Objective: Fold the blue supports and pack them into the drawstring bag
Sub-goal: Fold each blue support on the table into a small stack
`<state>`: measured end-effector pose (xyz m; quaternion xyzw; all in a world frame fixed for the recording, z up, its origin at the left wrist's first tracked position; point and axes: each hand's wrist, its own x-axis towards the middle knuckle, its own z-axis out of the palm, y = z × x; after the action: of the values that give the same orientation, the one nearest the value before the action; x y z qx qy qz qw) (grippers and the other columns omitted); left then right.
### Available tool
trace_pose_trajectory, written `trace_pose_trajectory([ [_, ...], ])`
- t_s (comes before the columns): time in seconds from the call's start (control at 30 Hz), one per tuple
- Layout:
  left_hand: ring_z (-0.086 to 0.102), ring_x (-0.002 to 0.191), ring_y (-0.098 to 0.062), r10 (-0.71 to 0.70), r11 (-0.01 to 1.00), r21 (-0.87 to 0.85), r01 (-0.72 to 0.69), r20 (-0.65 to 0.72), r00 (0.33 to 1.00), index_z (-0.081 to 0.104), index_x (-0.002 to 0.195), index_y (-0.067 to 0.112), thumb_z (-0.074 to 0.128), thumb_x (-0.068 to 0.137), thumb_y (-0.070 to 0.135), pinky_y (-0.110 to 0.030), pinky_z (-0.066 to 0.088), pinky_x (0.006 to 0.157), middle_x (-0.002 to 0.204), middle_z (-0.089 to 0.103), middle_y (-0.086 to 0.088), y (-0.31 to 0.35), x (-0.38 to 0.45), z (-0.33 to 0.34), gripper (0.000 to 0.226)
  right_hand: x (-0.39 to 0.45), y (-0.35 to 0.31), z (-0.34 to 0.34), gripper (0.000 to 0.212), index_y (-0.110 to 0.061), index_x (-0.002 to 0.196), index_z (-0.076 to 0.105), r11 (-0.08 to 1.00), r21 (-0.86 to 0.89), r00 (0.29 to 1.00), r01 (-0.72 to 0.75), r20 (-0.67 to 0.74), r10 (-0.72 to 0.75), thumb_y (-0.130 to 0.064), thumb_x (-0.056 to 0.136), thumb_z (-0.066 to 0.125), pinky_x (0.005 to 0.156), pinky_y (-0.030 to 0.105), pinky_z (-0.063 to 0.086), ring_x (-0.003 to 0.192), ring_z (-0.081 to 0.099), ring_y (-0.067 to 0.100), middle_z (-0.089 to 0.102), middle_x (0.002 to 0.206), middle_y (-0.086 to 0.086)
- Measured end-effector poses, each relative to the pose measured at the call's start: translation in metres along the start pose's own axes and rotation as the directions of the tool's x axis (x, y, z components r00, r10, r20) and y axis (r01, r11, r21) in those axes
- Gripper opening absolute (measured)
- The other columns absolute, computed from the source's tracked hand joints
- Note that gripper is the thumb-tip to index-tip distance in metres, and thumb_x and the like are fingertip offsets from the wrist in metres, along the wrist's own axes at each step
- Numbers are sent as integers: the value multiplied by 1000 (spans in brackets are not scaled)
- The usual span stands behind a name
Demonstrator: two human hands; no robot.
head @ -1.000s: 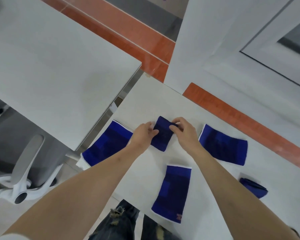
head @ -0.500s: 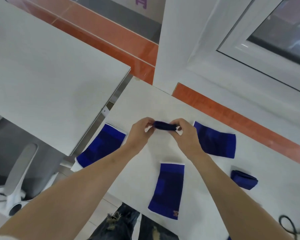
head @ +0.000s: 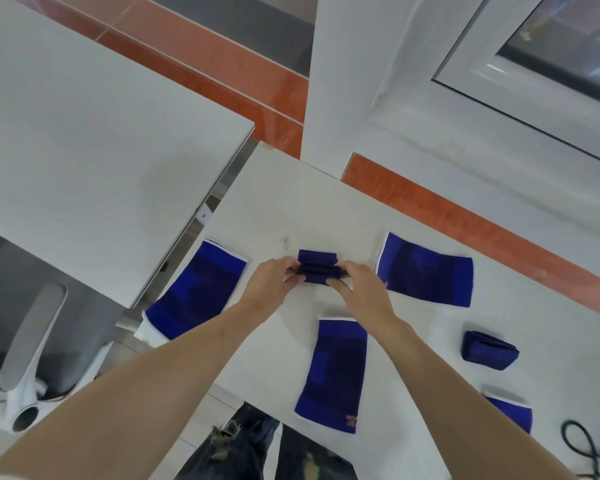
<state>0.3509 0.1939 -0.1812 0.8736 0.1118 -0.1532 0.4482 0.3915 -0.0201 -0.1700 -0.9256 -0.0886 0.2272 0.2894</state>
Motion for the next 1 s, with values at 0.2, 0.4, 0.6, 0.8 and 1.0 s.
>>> trace_pose_trajectory([
  [0.2,66,93,-10,-240,949,-225,222,-56,969,67,107,16,65,97,15,-19,50,77,100,71,5,12,6,10,11,19,-5,0,25,-28,114,62,969,180,986,-169,33,165,-45,96,65,78,34,50,87,64,5,71,99,-12],
  [0.4,65,87,-14,-300,946,-148,289,-60,952,63,104,19,63,98,22,-27,52,74,95,69,4,17,14,14,7,24,-8,3,26,-28,110,56,964,162,977,-212,12,213,-50,97,61,63,28,39,83,62,9,67,96,-12],
  [0.6,57,87,-13,-109,986,108,129,-175,979,56,106,20,67,97,23,-30,53,73,100,59,4,13,7,13,14,29,-13,3,33,-30,111,45,959,138,968,-247,-1,249,-48,94,67,67,37,51,79,65,14,68,89,-8],
  [0.8,54,125,-31,460,697,594,-402,60,886,61,133,11,69,83,0,-42,54,94,140,55,-13,-6,0,10,51,27,-15,-2,40,-27,124,44,989,35,987,-147,-57,148,-39,95,69,69,39,54,85,64,15,64,99,-8],
  [1.0,42,141,-30,438,521,695,-495,281,854,48,148,18,63,89,8,-41,45,105,163,31,-16,-22,-5,0,62,14,4,9,44,-19,137,60,860,-453,943,234,-110,-314,-27,95,71,92,46,55,120,59,26,61,136,1],
])
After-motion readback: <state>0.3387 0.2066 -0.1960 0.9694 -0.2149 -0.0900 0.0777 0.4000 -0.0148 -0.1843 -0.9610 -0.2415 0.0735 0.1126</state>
